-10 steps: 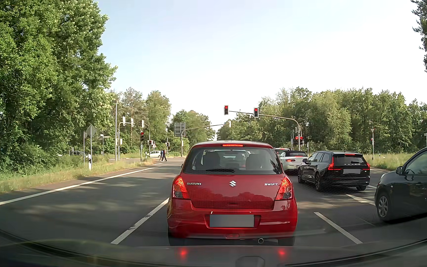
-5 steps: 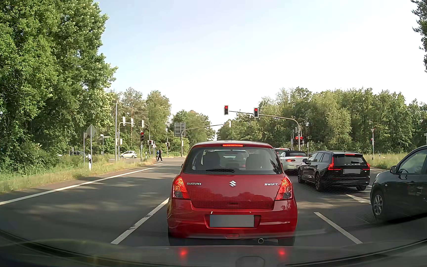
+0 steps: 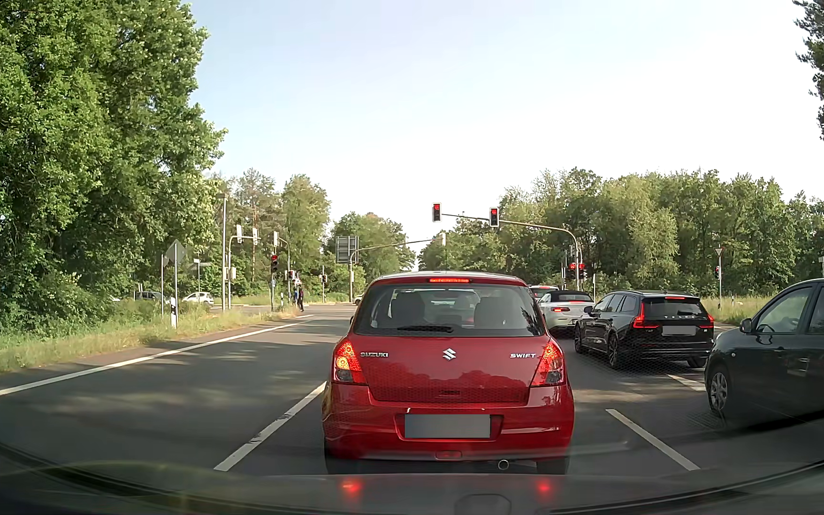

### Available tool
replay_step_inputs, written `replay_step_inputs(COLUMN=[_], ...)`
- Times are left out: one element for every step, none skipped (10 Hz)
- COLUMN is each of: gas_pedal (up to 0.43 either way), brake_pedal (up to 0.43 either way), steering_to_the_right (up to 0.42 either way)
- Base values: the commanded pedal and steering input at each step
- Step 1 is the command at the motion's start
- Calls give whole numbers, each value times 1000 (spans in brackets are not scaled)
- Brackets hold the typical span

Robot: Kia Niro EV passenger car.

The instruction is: Follow the waypoints while adhering to traffic rules and regulations

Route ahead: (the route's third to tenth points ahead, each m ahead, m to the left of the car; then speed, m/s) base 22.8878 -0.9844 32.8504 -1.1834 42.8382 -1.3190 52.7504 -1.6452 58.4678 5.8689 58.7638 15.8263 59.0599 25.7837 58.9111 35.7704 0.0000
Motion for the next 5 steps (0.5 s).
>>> replay_step_inputs(gas_pedal=[0, 0, 0, 0, 0], brake_pedal=[268, 268, 268, 268, 268], steering_to_the_right=[0, 0, 0, 0, 0])
